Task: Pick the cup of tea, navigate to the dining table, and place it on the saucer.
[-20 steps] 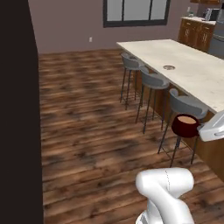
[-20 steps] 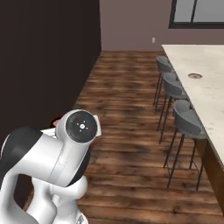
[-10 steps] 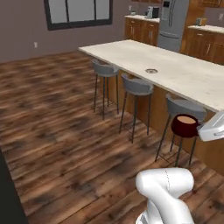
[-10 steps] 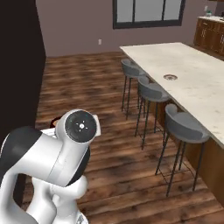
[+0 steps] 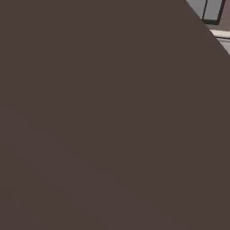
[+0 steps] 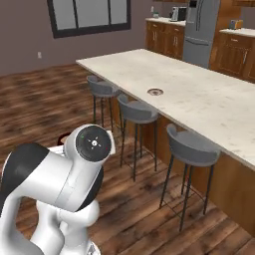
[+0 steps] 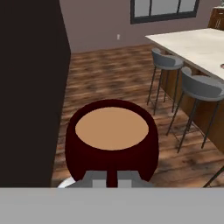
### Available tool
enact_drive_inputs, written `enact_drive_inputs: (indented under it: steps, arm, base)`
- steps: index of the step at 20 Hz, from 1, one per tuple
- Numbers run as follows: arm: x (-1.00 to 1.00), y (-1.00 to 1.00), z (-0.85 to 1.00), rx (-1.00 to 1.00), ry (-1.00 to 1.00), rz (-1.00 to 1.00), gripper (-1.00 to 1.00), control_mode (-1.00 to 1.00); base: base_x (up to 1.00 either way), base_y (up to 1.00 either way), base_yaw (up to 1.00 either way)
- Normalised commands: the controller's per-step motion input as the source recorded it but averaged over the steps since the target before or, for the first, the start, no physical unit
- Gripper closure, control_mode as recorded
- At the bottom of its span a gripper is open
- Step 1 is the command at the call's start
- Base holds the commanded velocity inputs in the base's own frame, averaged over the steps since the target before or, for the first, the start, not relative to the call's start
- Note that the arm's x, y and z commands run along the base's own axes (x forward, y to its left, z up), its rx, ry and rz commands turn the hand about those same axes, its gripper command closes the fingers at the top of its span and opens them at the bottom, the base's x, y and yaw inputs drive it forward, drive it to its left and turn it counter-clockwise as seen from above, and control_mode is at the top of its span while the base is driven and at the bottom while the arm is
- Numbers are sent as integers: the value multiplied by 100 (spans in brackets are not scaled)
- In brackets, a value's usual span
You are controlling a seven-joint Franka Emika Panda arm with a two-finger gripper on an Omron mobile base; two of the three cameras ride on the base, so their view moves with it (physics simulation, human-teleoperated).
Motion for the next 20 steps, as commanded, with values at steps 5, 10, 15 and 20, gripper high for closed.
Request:
enact_drive_inputs:
  steps: [5,10,15,20]
  arm:
    - [0,0,0,0,0,0,100,100]
    - [0,0,0,0,0,0,100,100]
    - [0,0,0,0,0,0,100,100]
    - [0,0,0,0,0,0,100,100]
  base:
    - [100,94,-54]
    - [100,97,-53]
    - [100,100,-48]
    - [100,100,-34]
